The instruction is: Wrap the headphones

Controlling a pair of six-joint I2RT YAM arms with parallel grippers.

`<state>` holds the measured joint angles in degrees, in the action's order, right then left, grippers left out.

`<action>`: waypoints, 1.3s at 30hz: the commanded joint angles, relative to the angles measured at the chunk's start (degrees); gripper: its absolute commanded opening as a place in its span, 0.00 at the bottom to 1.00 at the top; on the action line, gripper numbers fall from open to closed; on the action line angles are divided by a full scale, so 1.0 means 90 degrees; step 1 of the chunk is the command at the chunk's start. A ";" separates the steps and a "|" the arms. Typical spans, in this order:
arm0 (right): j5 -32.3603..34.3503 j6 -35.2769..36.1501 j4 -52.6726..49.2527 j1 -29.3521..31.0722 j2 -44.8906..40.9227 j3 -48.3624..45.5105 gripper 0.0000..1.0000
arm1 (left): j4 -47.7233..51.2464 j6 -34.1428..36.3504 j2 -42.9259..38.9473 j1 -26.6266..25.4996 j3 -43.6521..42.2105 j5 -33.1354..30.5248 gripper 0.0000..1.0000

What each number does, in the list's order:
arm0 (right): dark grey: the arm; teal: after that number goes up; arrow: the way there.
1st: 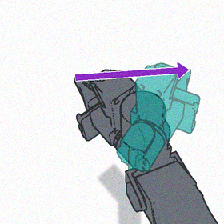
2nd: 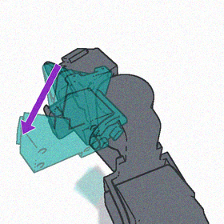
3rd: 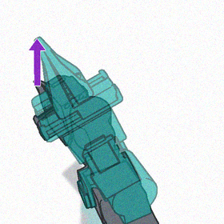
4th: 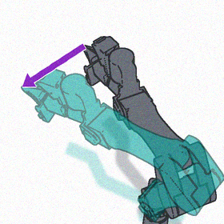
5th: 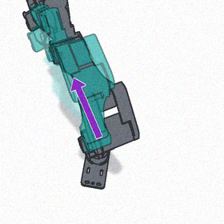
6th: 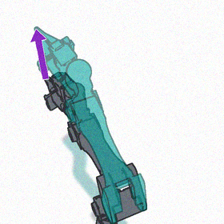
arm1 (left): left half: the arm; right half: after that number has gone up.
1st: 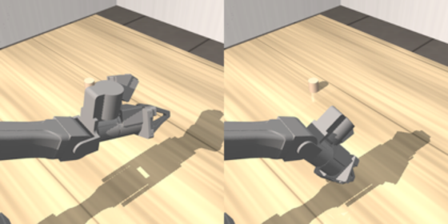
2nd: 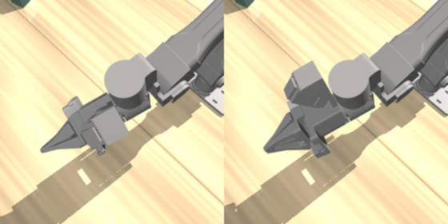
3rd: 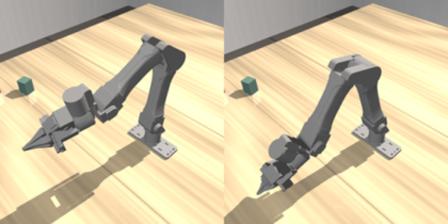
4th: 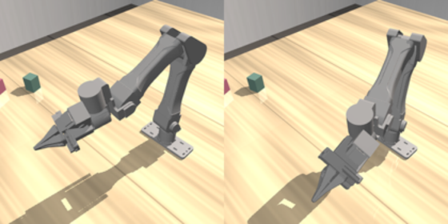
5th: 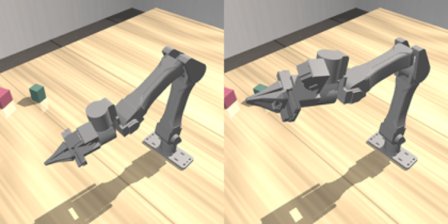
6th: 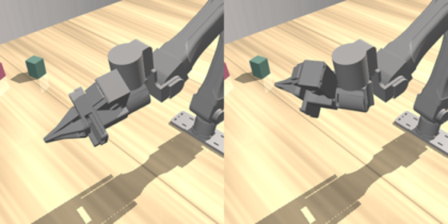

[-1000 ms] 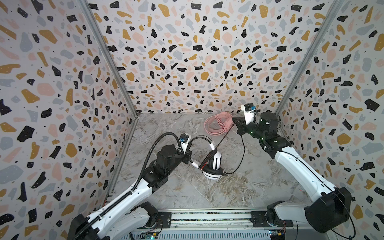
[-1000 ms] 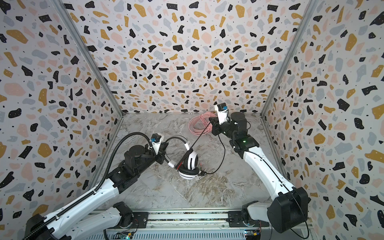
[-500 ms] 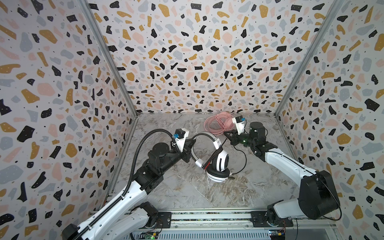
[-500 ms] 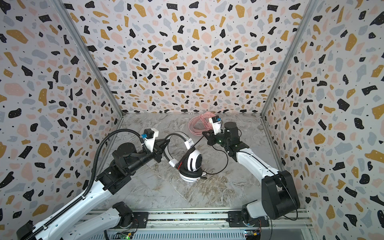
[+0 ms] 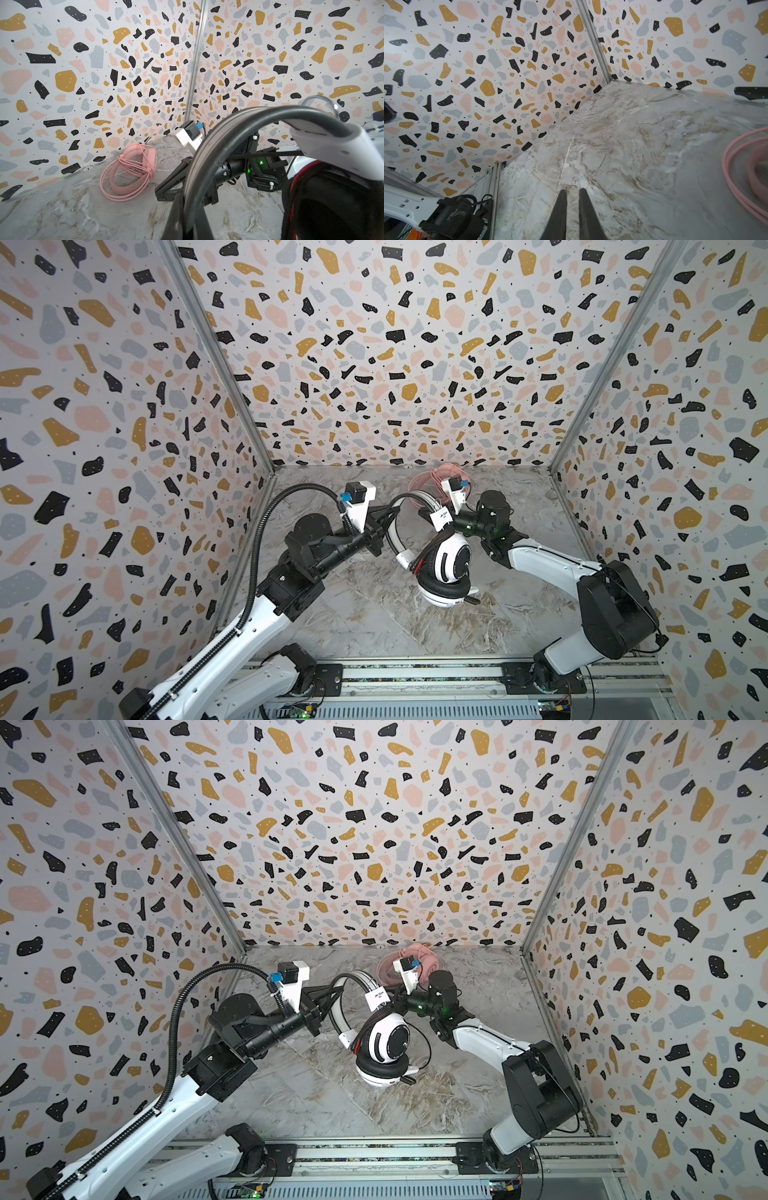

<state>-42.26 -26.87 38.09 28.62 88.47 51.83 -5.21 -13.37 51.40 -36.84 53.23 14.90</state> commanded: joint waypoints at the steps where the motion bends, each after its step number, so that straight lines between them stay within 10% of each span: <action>1: -0.0426 -0.0569 0.0856 -0.0001 0.0045 0.0003 0.21 | -0.0974 -0.0436 -0.0078 -0.0023 0.0357 0.0116 0.00; 15: -0.0466 -0.0919 0.1596 0.0147 0.1000 0.0221 0.44 | -0.0978 -0.0539 0.0147 -0.0018 0.0908 0.0053 0.00; 39: -0.0337 -0.0681 0.1970 0.0228 0.2359 -0.0410 0.39 | -0.0075 -0.0852 0.0617 0.0098 0.2447 -0.1147 0.00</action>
<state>-45.80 -33.91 55.61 30.39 110.56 48.25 0.45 -17.52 57.25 -36.45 71.59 5.39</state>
